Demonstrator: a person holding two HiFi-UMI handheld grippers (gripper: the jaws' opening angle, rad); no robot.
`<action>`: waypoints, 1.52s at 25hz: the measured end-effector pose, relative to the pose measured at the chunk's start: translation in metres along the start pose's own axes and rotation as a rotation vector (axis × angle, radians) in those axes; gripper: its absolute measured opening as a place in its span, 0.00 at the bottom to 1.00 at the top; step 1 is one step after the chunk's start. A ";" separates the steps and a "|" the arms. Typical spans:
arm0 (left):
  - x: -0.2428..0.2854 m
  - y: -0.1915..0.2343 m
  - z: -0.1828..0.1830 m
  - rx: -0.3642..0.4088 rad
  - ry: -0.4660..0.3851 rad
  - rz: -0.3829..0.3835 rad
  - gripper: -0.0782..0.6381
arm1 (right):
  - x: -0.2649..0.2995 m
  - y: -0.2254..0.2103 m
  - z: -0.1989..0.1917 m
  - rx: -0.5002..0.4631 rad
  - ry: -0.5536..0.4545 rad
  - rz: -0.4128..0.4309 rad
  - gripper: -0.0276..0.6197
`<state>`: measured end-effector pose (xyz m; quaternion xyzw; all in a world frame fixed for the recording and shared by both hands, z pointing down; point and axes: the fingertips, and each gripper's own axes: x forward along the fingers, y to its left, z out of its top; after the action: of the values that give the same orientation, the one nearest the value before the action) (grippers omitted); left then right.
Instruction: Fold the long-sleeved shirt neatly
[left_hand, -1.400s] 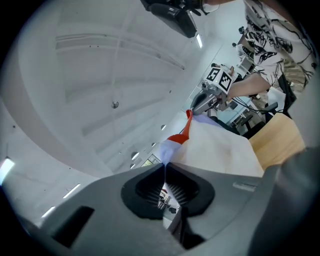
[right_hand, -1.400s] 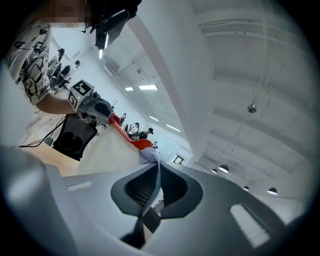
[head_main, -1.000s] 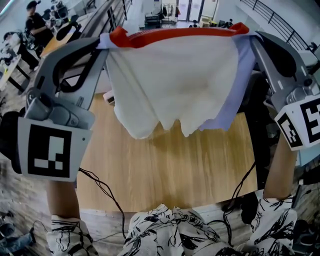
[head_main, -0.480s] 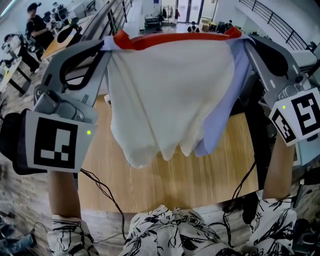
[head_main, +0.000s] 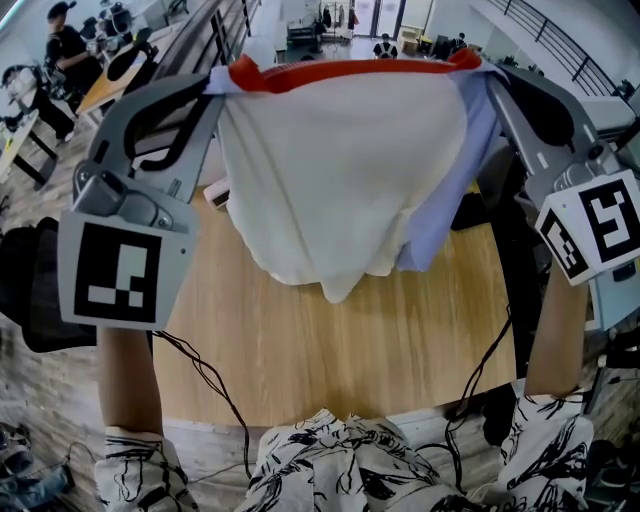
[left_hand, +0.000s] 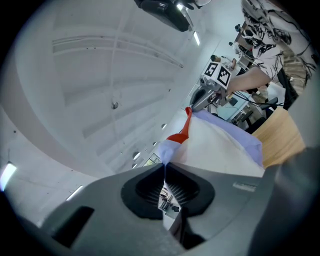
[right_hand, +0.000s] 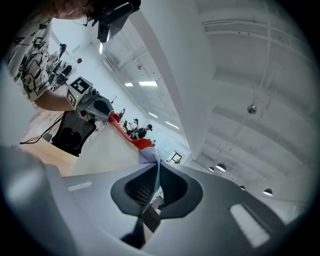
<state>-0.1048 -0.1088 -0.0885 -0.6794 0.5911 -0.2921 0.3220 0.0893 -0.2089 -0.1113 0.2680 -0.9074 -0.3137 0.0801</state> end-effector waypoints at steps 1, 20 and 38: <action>0.000 0.000 0.000 0.003 -0.001 0.001 0.14 | 0.000 0.000 0.001 -0.001 0.000 -0.001 0.07; -0.061 -0.127 -0.054 -0.123 0.034 -0.264 0.14 | -0.066 0.118 -0.072 0.164 0.089 0.213 0.07; -0.182 -0.338 -0.075 -0.303 0.070 -0.610 0.14 | -0.219 0.313 -0.174 0.307 0.193 0.620 0.07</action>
<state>0.0207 0.0965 0.2201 -0.8546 0.4081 -0.3069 0.0947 0.1922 0.0234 0.2225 0.0172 -0.9703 -0.1078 0.2159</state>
